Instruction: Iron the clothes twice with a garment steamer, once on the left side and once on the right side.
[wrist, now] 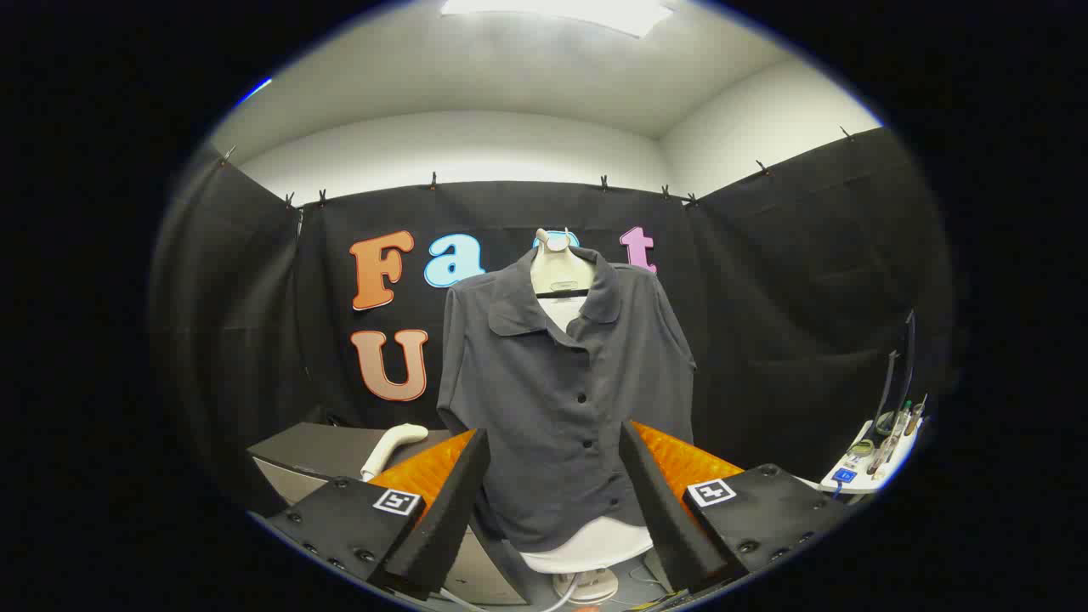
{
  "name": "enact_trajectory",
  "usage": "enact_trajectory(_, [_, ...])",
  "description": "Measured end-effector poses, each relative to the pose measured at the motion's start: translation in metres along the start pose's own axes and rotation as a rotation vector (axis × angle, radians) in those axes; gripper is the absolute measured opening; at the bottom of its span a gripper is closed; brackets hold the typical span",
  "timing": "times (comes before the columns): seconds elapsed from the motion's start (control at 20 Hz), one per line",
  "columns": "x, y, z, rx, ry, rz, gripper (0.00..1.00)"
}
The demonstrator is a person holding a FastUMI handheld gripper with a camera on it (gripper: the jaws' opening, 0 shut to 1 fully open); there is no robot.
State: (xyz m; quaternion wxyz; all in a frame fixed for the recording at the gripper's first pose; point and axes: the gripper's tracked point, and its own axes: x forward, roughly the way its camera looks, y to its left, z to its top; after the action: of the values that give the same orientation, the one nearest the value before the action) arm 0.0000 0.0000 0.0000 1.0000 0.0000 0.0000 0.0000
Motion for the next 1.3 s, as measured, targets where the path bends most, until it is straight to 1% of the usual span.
enact_trajectory(0.5, [-0.002,-0.01,-0.003,-0.007,0.01,-0.03,0.98])
enact_trajectory(1.15, [0.004,-0.003,-0.011,0.002,0.04,-0.016,0.98])
enact_trajectory(1.3, [0.005,-0.006,-0.007,0.018,0.03,-0.028,0.98])
